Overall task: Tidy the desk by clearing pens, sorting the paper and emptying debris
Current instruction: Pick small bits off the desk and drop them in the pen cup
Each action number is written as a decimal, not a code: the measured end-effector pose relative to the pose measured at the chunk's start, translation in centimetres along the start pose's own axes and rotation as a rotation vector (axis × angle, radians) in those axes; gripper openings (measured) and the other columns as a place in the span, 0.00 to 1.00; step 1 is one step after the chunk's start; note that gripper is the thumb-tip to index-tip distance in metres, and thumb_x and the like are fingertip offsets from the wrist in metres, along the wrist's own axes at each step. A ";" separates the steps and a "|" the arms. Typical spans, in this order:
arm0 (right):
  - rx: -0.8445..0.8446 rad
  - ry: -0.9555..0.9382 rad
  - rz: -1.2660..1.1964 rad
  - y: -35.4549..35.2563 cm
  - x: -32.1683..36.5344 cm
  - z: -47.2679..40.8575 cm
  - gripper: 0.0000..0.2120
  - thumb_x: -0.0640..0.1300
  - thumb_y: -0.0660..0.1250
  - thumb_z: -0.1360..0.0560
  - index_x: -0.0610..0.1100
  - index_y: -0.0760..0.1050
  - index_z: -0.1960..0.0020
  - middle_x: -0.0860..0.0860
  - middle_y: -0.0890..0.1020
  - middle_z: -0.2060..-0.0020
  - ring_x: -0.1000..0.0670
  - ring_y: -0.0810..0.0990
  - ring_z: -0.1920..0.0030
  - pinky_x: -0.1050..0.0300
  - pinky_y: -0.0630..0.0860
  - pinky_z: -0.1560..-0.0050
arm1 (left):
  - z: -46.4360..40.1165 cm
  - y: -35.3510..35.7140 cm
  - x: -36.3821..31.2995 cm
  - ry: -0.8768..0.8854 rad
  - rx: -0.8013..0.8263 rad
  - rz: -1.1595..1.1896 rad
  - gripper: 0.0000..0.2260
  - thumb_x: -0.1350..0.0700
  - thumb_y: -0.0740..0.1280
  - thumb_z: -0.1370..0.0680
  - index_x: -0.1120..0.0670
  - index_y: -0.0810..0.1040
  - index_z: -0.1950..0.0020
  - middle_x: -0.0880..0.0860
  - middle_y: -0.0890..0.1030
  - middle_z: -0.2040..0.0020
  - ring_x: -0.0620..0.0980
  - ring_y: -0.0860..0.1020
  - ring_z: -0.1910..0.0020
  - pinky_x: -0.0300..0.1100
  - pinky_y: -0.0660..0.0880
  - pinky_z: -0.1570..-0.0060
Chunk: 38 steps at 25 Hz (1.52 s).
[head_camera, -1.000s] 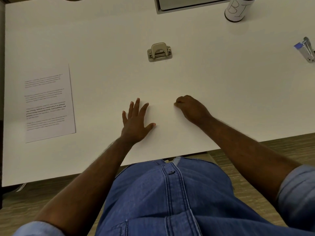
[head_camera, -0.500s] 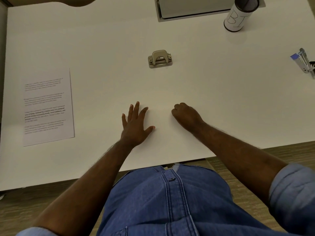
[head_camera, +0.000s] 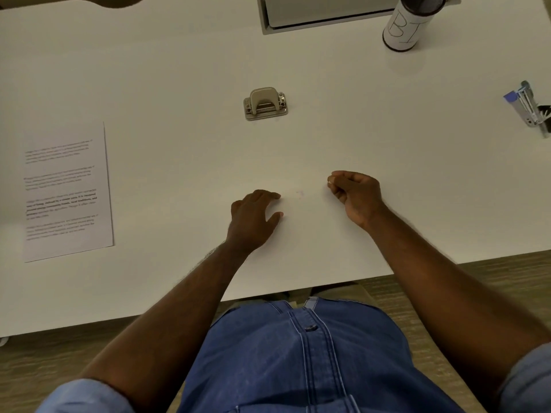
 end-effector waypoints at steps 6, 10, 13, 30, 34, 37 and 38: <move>0.066 0.093 -0.117 -1.0 0.5 0.8 0.07 0.28 0.66 0.29 0.38 0.79 0.58 0.48 0.84 0.68 0.51 0.83 0.64 0.64 0.80 0.59 | -2.4 2.0 -2.4 -0.185 -0.124 0.184 0.16 0.46 0.75 0.32 0.48 0.81 0.46 0.47 0.80 0.52 0.49 0.76 0.50 0.46 0.72 0.49; 0.123 0.099 -0.069 -1.0 0.4 1.0 0.06 0.28 0.66 0.29 0.37 0.79 0.58 0.47 0.84 0.68 0.51 0.83 0.64 0.64 0.79 0.61 | -2.8 2.6 -2.0 -0.382 -0.280 0.362 0.10 0.45 0.76 0.36 0.45 0.84 0.57 0.44 0.82 0.59 0.45 0.77 0.56 0.50 0.75 0.51; 0.156 0.110 -0.035 -1.1 0.4 0.9 0.06 0.28 0.66 0.28 0.36 0.79 0.57 0.47 0.84 0.68 0.51 0.83 0.64 0.64 0.79 0.61 | -3.3 2.9 -2.0 -0.451 -0.300 0.400 0.08 0.44 0.76 0.36 0.43 0.84 0.61 0.44 0.84 0.59 0.47 0.79 0.55 0.53 0.74 0.50; 0.154 0.163 -0.041 -3.1 1.6 -0.6 0.06 0.28 0.66 0.28 0.36 0.79 0.58 0.47 0.84 0.68 0.51 0.84 0.65 0.65 0.79 0.62 | -4.1 2.8 -2.8 -0.385 -0.259 0.208 0.06 0.44 0.74 0.32 0.42 0.84 0.57 0.39 0.75 0.59 0.42 0.68 0.50 0.39 0.52 0.56; 0.155 0.167 -0.036 -3.3 1.9 -1.0 0.06 0.28 0.66 0.28 0.36 0.79 0.57 0.47 0.84 0.68 0.51 0.84 0.65 0.65 0.79 0.62 | -4.4 2.4 -3.5 -0.297 -0.246 0.080 0.04 0.46 0.71 0.28 0.45 0.85 0.59 0.41 0.79 0.58 0.45 0.70 0.51 0.39 0.52 0.55; 0.164 0.168 -0.018 -3.3 2.1 -1.3 0.06 0.28 0.66 0.28 0.36 0.79 0.57 0.47 0.84 0.68 0.50 0.84 0.64 0.64 0.79 0.62 | -4.8 2.2 -4.7 -0.169 -0.229 -0.076 0.04 0.50 0.69 0.26 0.46 0.83 0.58 0.45 0.80 0.58 0.50 0.73 0.53 0.42 0.53 0.55; 0.167 0.168 -0.014 -3.3 2.2 -1.4 0.06 0.28 0.66 0.28 0.36 0.79 0.57 0.47 0.85 0.68 0.51 0.84 0.64 0.64 0.79 0.62 | -4.9 2.2 -5.0 -0.128 -0.229 -0.130 0.04 0.51 0.69 0.25 0.48 0.83 0.57 0.45 0.80 0.58 0.51 0.73 0.54 0.43 0.54 0.55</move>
Point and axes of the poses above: each hand's wrist, its own z-axis away from the middle knuckle, its own y-axis out of the palm, x = y × z, the point moved 7 cm from there along -z, towards the middle knuckle
